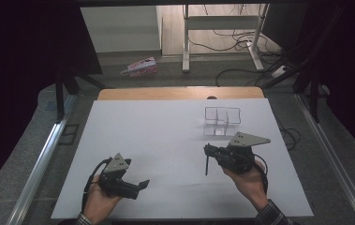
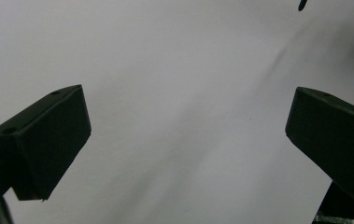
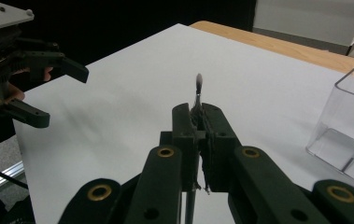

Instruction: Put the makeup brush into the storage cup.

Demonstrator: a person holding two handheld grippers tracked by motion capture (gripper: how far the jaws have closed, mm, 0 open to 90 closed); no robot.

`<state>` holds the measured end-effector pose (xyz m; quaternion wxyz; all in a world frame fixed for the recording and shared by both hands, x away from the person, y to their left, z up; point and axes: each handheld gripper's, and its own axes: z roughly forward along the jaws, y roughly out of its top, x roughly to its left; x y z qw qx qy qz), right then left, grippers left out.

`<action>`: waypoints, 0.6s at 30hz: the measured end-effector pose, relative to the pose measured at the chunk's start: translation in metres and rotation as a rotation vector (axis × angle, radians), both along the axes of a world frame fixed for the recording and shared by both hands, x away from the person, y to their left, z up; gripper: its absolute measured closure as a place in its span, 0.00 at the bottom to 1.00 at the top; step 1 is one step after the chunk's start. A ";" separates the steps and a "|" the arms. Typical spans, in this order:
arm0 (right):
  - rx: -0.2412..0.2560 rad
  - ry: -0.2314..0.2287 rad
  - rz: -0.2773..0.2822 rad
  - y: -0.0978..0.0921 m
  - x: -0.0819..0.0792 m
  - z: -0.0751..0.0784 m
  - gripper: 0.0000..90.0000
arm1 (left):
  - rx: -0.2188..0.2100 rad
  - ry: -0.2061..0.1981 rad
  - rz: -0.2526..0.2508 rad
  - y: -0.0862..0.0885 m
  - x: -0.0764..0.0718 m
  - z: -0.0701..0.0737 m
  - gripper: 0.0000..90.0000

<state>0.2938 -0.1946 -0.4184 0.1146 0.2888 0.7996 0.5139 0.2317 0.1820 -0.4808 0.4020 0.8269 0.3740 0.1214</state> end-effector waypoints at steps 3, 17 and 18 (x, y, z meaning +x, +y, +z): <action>0.001 0.006 -0.007 -0.003 0.003 0.002 0.94 | 0.000 -0.007 0.012 0.004 -0.002 -0.001 0.00; -0.007 0.021 -0.025 -0.008 0.012 0.006 0.94 | 0.033 -0.023 0.062 0.018 -0.006 -0.006 0.01; -0.003 0.022 -0.025 -0.008 0.013 0.006 0.94 | 0.044 -0.028 0.073 0.020 -0.006 -0.006 0.01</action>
